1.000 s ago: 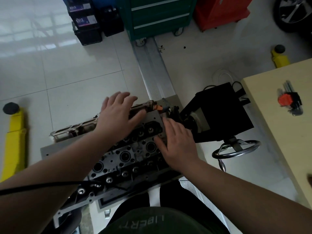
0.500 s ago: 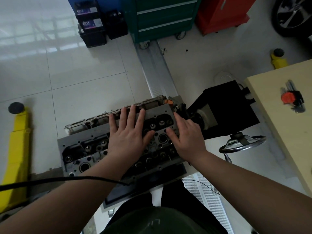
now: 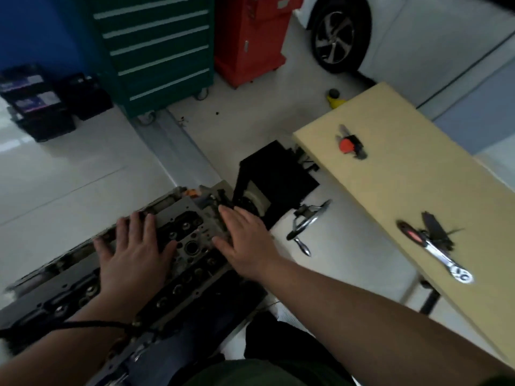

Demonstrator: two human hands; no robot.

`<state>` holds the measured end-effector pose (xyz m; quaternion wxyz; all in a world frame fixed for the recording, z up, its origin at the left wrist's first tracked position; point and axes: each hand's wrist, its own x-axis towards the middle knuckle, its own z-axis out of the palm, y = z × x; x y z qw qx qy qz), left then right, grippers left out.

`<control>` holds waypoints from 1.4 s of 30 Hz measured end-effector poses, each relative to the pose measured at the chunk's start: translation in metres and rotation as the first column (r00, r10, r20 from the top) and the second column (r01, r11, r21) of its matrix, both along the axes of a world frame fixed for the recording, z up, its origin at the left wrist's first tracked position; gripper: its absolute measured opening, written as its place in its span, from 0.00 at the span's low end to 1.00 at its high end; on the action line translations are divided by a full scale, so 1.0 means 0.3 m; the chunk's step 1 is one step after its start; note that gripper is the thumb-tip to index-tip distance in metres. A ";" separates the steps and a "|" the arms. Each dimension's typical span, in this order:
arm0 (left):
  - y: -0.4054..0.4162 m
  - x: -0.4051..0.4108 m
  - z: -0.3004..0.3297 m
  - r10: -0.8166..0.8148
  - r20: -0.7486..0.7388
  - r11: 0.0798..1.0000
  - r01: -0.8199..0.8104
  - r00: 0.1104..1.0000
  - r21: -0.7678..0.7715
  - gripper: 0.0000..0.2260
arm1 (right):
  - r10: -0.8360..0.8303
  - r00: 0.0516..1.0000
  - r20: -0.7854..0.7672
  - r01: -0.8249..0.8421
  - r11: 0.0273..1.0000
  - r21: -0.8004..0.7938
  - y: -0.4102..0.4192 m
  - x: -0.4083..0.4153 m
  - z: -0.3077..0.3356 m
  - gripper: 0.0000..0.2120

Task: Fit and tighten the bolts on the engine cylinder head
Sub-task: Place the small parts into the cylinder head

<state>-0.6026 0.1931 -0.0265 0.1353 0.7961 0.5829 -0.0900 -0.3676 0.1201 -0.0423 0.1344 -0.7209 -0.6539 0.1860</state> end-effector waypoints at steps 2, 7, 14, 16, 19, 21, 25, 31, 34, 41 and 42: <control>-0.010 0.071 0.055 -0.045 0.054 0.999 0.044 0.998 0.023 0.37 | -0.069 0.996 -0.064 0.070 0.997 0.017 -0.124 0.081 0.014 0.33; -0.107 0.424 0.209 -0.332 0.366 0.934 0.357 0.869 0.001 0.21 | -0.288 0.957 -0.024 0.288 0.957 0.027 -0.438 0.460 -0.001 0.19; -0.291 1.077 0.280 -0.159 0.565 0.713 0.490 0.809 -0.502 0.03 | -0.781 0.623 0.031 0.781 0.621 -0.063 -0.796 1.183 -0.072 0.14; -0.333 1.273 0.266 -0.110 0.543 0.671 0.465 0.832 -0.577 0.05 | -0.838 0.545 0.041 0.838 0.543 -0.049 -0.832 1.402 -0.061 0.11; -0.381 1.537 0.223 -0.020 0.510 0.652 0.398 0.860 -0.645 0.04 | -0.849 0.517 0.112 0.850 0.494 -0.181 -0.835 1.711 -0.055 0.13; -0.402 1.673 0.173 0.046 0.493 0.656 0.346 0.869 -0.671 0.04 | -0.802 0.570 0.177 0.802 0.497 -0.333 -0.832 1.865 -0.069 0.19; -0.445 1.840 0.075 0.160 0.390 0.601 0.224 0.907 -0.767 0.06 | -0.695 0.695 0.182 0.669 0.534 -0.517 -0.867 2.010 -0.132 0.24; -0.522 1.948 -0.012 0.241 0.332 0.555 0.151 0.912 -0.818 0.08 | -0.693 0.678 0.244 0.705 0.519 -0.484 -0.862 2.050 -0.249 0.43; -0.555 1.985 -0.034 0.240 0.292 0.555 0.115 0.926 -0.824 0.09 | -0.703 0.661 0.262 0.727 0.514 -0.455 -0.838 2.035 -0.278 0.46; -0.607 2.063 -0.103 0.490 0.184 0.417 -0.043 0.852 -0.908 0.06 | -0.799 0.544 0.256 0.798 0.400 -0.450 -0.819 1.995 -0.300 0.38; -0.611 2.075 -0.110 0.512 0.176 0.399 -0.051 0.841 -0.915 0.06 | -0.815 0.530 0.235 0.803 0.393 -0.448 -0.819 1.990 -0.303 0.36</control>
